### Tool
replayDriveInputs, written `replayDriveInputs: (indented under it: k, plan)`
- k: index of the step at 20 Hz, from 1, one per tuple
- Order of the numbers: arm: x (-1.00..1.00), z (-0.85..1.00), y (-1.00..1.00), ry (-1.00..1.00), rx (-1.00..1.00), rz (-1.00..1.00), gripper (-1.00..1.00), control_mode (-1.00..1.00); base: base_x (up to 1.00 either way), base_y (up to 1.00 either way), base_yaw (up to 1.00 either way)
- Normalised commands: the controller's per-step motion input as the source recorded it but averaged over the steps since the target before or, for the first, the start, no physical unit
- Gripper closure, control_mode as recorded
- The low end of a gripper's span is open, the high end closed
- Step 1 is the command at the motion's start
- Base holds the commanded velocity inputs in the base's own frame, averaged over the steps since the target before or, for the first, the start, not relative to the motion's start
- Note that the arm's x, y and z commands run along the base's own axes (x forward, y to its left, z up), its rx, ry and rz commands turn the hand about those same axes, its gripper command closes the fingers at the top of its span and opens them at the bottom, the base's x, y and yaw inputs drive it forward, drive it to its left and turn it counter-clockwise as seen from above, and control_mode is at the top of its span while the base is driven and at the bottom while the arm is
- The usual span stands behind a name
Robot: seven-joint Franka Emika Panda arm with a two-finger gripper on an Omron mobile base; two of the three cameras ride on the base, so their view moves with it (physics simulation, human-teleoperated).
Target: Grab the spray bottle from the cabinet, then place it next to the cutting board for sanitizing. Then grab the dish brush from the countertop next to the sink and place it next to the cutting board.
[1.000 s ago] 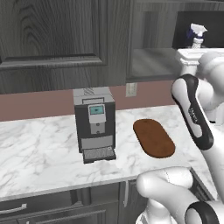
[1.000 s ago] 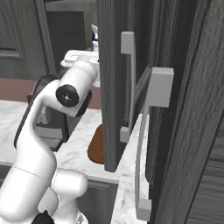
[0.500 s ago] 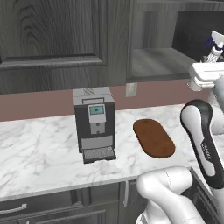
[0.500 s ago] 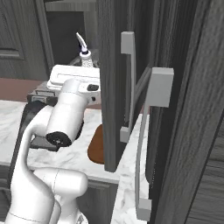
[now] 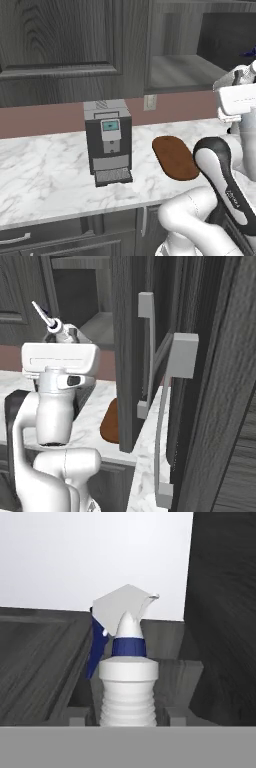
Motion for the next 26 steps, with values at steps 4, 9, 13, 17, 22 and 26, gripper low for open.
replayDriveInputs:
  k: [4,9,13,17,22,26]
  plan:
    - [-0.97,-0.03,0.27,-0.07,-0.02,0.09,1.0,-1.0,0.0,0.0,0.0]
    - [-0.47,-0.15,0.05,0.1,-0.13,0.06,1.0,-1.0,0.0,0.0,0.0]
    - [0.07,-0.21,0.0,0.43,-0.2,0.07,1.0,-1.0,0.0,0.0,0.0]
    - [-0.04,0.05,0.03,0.59,-0.24,0.07,1.0,-1.0,0.0,0.0,0.0]
    - [-0.27,0.36,0.01,0.47,-0.18,0.06,1.0,-1.0,0.0,0.0,0.0]
    - [-0.21,0.22,0.0,0.45,-0.14,0.07,1.0,-1.0,0.0,0.0,0.0]
